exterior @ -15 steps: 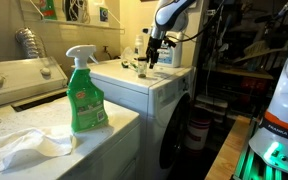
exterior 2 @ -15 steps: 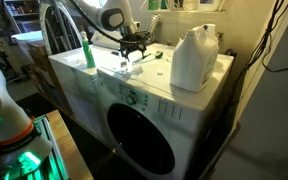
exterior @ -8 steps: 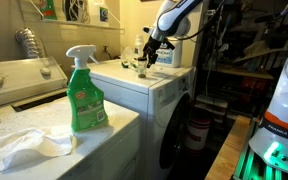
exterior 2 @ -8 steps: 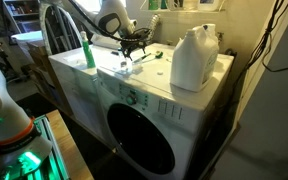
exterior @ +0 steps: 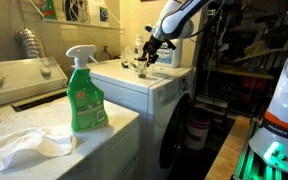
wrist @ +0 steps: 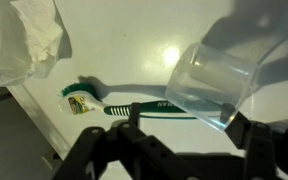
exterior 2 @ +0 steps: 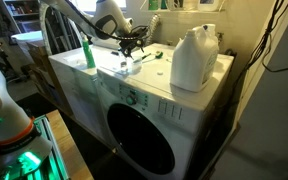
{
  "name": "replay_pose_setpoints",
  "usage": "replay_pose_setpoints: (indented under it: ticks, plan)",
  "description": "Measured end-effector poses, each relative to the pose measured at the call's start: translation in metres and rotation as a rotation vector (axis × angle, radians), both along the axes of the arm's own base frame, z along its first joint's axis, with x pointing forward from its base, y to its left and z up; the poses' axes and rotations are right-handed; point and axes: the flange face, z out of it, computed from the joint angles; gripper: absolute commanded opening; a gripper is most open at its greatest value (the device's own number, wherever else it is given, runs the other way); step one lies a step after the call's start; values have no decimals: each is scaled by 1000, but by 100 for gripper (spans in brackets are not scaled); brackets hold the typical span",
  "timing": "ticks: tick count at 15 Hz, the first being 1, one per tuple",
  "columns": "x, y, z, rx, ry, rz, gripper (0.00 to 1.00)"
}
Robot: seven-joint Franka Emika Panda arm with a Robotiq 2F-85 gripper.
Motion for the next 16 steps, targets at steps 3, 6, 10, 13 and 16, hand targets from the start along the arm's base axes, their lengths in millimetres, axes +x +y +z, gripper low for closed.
replay_pose_setpoints:
  ticks: [3, 6, 10, 13, 16]
  plan:
    - [-4, -2, 5, -24, -27, 12, 36]
    - [-5, -5, 12, -43, -41, 11, 13]
    - [-6, -12, 16, -58, -51, -11, 1]
    - [-6, -17, 17, -58, -55, -39, 4]
    - [-4, -26, 20, -38, -48, -101, 2]
